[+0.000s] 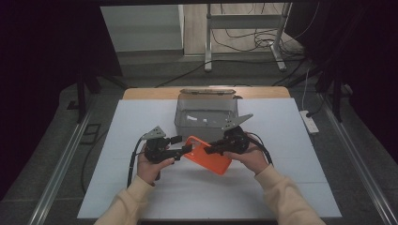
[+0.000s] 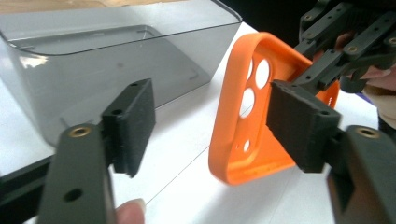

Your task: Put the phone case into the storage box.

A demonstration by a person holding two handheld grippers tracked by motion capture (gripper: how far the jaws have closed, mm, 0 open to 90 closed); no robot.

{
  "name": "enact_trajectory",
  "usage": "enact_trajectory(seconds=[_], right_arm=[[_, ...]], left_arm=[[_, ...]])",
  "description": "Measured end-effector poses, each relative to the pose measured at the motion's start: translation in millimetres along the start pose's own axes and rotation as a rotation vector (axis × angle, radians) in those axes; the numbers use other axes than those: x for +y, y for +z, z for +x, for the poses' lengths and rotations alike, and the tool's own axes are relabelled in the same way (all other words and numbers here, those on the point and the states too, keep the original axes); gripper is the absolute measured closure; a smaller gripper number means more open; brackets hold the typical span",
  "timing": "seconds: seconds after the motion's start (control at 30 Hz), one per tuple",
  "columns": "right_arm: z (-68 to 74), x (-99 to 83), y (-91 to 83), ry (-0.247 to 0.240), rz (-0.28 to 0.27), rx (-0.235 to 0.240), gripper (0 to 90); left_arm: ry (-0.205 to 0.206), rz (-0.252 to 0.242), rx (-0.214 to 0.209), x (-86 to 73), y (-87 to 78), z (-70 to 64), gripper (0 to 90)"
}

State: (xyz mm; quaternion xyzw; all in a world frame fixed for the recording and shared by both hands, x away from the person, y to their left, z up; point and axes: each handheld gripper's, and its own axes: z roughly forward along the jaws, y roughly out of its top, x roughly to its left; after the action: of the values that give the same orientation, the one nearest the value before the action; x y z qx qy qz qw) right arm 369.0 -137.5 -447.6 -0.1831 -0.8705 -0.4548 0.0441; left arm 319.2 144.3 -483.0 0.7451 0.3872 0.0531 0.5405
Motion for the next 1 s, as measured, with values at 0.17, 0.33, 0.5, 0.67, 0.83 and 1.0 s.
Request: enact_trajectory(seconds=[0.17, 0.33, 0.5, 0.67, 0.83, 1.0], right_arm=[[1.3, 0.4, -1.5, -0.009, 0.006, -0.026, 79.2], [2.9, 1.2, -2.9, -0.025, 0.01, -0.049, 79.2], [3.0, 1.1, -4.6, -0.027, 0.011, -0.064, 79.2], [3.6, 1.3, -6.1, -0.029, 0.009, -0.075, 79.2], [3.8, 1.1, -6.2, -0.035, 0.017, -0.086, 79.2], [5.2, 0.9, -8.7, -0.037, 0.013, -0.097, 79.2]], left_arm=[[0.022, 0.002, 0.029, -1.2, -5.1, -0.4, 26.5], [0.027, 0.007, 0.035, -2.8, -9.8, -1.0, 23.8], [0.032, 0.018, 0.041, -5.4, -13.9, -1.0, 22.2], [0.041, 0.03, 0.052, -8.7, -21.3, -2.2, 21.2], [0.042, 0.039, 0.065, -13.5, -29.2, -1.0, 20.8], [0.035, 0.043, 0.07, -18.2, -33.9, 1.0, 20.5]])
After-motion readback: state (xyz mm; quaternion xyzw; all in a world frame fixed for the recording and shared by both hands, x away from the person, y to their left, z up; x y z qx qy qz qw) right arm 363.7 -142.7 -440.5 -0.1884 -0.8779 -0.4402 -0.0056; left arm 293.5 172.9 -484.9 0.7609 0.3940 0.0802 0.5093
